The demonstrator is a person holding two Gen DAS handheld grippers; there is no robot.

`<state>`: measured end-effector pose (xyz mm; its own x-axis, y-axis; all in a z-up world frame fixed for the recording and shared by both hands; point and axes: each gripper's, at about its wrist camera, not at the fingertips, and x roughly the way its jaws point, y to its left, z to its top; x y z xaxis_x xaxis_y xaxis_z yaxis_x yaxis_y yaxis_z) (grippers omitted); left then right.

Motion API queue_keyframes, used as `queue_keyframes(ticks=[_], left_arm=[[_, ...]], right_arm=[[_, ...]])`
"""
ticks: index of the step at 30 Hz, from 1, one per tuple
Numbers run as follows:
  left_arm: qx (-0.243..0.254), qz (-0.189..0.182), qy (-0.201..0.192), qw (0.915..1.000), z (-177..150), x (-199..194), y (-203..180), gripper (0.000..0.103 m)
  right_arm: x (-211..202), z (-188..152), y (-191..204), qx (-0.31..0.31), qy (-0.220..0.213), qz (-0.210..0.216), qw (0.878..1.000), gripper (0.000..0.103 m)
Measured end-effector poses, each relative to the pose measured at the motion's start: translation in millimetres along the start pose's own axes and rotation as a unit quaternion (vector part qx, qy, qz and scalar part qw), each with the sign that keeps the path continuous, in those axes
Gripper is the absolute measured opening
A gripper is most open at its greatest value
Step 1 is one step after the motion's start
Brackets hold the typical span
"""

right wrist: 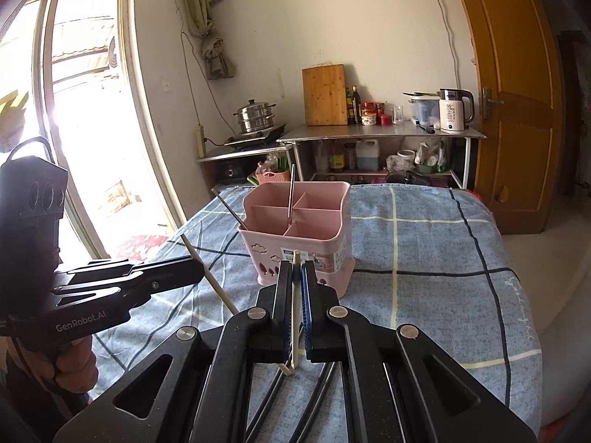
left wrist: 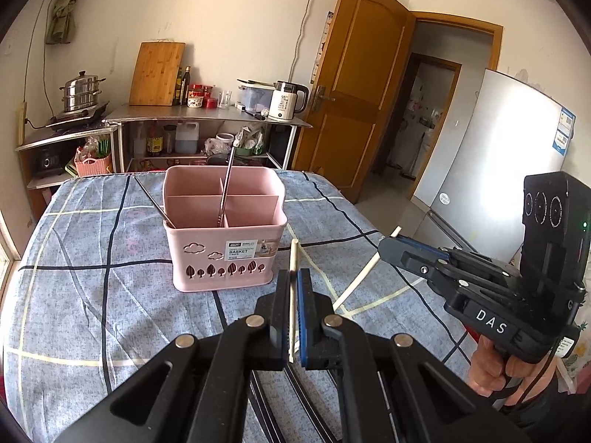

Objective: Organize utensils
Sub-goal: 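Carry the wooden chopsticks with both tools over the pink basket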

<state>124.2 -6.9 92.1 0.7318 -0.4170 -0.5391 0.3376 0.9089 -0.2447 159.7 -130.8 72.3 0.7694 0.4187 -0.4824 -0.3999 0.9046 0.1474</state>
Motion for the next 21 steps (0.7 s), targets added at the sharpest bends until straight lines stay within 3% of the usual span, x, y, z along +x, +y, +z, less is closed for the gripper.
queue_keyframes(ticks=[11, 21], left_arm=[[0.017, 0.013, -0.016, 0.9996, 21, -12, 6, 0.004], [0.008, 0.029, -0.044, 0.9986, 74, -22, 31, 0.004]], right_arm=[[-11, 20, 6, -0.023, -0.022, 0.0, 1.0, 0.005], [-1, 64, 9, -0.025, -0.057, 0.014, 0.998, 0.005]])
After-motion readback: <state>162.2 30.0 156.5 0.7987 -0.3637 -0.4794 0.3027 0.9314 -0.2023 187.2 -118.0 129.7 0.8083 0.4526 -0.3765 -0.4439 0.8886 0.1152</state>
